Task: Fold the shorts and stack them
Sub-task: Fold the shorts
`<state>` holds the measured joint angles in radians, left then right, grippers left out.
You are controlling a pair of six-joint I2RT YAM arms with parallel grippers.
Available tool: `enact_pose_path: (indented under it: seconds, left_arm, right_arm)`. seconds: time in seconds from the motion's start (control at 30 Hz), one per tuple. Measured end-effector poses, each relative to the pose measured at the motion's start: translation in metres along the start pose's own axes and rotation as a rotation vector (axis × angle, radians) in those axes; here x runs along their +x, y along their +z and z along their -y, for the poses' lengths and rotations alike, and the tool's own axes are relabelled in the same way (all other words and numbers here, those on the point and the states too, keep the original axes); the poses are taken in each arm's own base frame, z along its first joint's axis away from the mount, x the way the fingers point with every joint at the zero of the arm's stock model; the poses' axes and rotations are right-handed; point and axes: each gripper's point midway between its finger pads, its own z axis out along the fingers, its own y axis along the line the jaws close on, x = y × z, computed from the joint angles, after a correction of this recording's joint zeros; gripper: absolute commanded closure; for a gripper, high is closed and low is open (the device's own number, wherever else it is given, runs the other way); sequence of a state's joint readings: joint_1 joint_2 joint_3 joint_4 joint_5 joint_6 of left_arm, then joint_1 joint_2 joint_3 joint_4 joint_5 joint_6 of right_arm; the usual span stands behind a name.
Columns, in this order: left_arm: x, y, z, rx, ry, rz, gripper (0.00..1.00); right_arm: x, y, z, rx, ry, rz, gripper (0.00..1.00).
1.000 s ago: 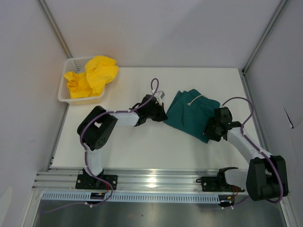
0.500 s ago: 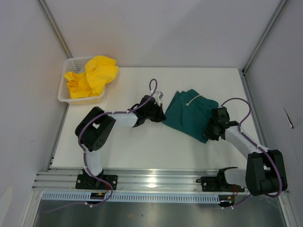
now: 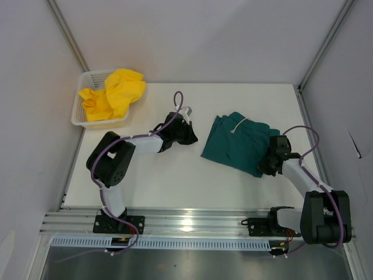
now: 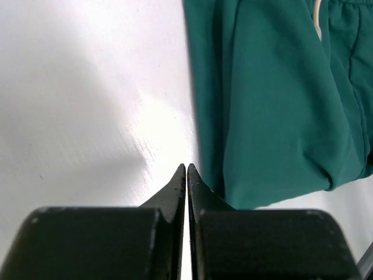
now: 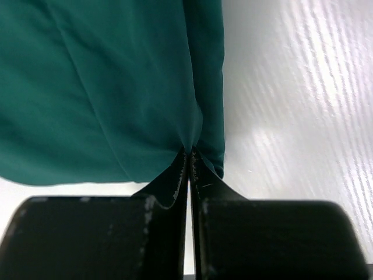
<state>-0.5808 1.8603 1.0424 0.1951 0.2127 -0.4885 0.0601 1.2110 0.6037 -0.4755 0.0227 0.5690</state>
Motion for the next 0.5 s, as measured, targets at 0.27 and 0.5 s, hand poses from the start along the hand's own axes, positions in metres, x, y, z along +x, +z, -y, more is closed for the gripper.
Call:
enact_pose_path:
  seconds: [0.27,0.5]
  left_arm:
    - [0.001,-0.001,0.004,0.031,-0.001,-0.007,0.86]
    - [0.034,-0.008,0.015,0.157,-0.03,-0.048,0.35]
  right_arm:
    - [0.002,0.001,0.004,0.008,0.005,-0.009,0.94]
    - [0.003,0.002,0.003,0.001,-0.003,-0.014,0.9]
